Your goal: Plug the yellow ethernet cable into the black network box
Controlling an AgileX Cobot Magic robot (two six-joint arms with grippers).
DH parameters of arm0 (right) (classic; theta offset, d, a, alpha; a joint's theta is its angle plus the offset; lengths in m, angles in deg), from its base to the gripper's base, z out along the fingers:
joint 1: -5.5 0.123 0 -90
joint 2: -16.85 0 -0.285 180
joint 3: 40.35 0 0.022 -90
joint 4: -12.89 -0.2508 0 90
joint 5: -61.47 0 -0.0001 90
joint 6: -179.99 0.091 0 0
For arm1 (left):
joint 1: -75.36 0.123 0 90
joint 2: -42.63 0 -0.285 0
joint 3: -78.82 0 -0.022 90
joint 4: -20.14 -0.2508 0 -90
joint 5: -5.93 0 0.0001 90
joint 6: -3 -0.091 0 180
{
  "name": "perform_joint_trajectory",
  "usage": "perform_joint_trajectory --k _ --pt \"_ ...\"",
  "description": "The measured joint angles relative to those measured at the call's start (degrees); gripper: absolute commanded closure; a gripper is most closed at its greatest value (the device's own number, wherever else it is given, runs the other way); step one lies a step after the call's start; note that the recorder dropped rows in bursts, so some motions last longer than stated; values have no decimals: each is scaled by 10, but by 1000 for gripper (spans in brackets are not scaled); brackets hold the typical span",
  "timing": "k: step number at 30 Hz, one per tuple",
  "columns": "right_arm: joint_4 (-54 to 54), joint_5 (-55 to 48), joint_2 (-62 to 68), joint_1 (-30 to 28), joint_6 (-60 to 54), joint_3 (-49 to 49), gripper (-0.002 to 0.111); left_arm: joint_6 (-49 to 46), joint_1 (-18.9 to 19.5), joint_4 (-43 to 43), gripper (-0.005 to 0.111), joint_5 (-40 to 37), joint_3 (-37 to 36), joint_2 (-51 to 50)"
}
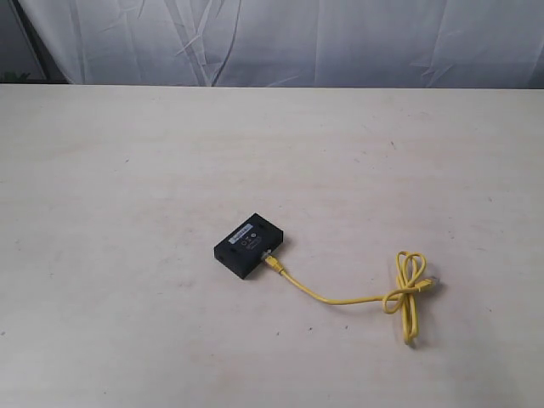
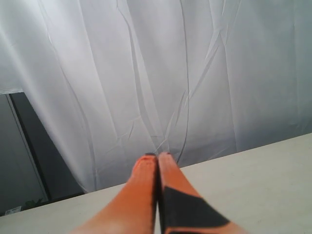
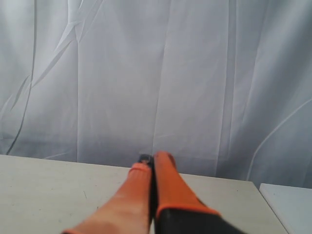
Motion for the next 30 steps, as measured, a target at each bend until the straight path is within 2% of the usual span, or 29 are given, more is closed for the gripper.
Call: perform_joint_trajectory --k 4,8,10,15,24,30 --pt "0 0 0 0 0 0 108 41 0 -2 107 -2 0 0" --pt "0 0 0 0 0 0 108 168 0 -84 107 -2 -17 0" --pt "-3 0 0 0 0 0 108 199 0 -107 107 -2 -35 9" --pt "-11 0 0 0 0 0 108 208 4 -111 107 -2 -90 45" --pt "-12 0 0 0 0 0 108 211 59 -92 107 -3 -180 96" --pt "-13 0 0 0 0 0 108 212 75 -80 107 -3 -233 122"
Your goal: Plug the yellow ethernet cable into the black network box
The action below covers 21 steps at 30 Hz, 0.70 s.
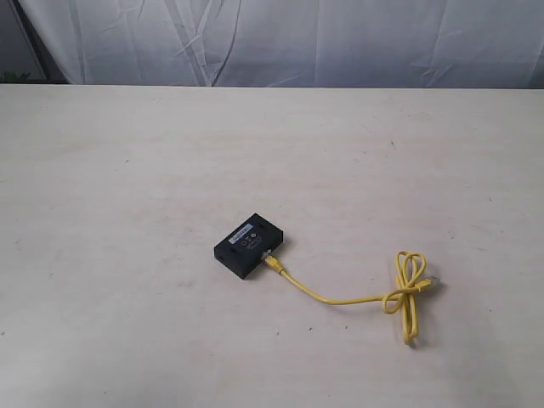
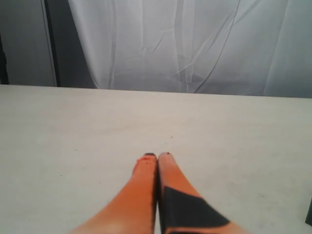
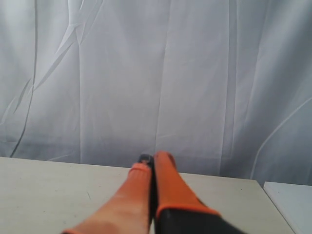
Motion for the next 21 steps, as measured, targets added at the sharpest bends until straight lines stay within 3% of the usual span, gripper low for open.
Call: perform_joint_trajectory --k 21 --pt "0 0 0 0 0 0 108 1 4 3 107 6 -20 4"
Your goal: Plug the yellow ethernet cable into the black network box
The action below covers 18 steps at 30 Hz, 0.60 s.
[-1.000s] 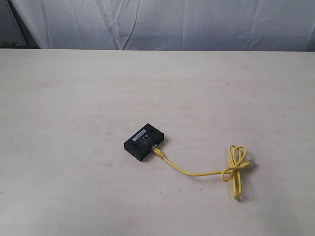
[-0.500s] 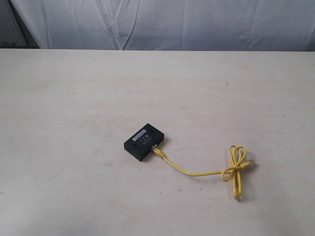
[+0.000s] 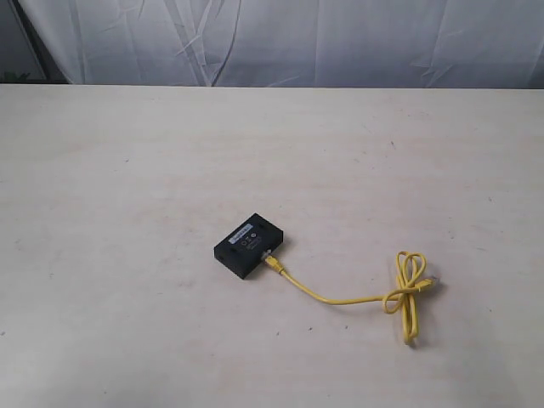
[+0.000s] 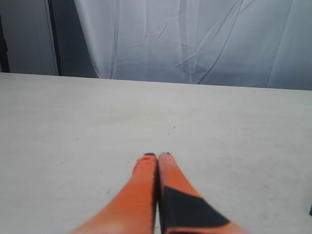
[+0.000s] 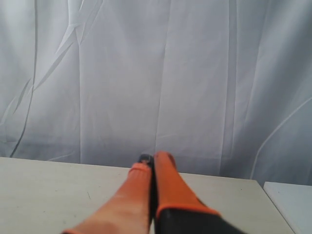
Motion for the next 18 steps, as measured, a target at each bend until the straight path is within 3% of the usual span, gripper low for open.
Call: perform_joint_trajectory --k 11,18 --pt "6 1 -10 0 25 -10 108 0 0 0 107 0 0 0" --pt "28 1 -97 0 110 -98 108 0 0 -2 107 0 0 0"
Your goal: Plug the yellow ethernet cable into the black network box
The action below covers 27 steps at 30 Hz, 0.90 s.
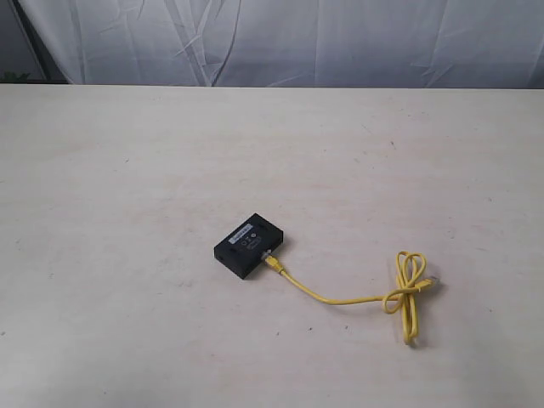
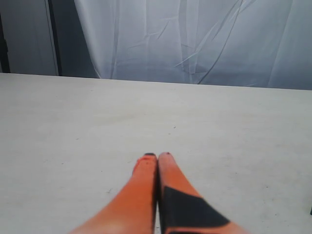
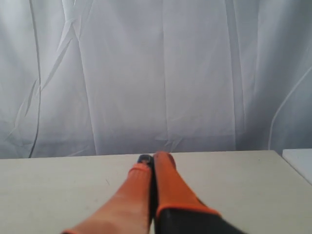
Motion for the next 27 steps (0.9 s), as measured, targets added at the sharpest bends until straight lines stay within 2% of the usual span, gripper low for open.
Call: perform_joint_trajectory --k 10,20,27 --pt "1 -2 -69 0 7 -110 108 0 0 -1 107 0 0 0" --pt "1 -82 -69 0 7 -117 108 0 0 -1 107 0 0 0" --pt "1 -92 -69 0 7 -117 108 0 0 -1 107 1 0 0"
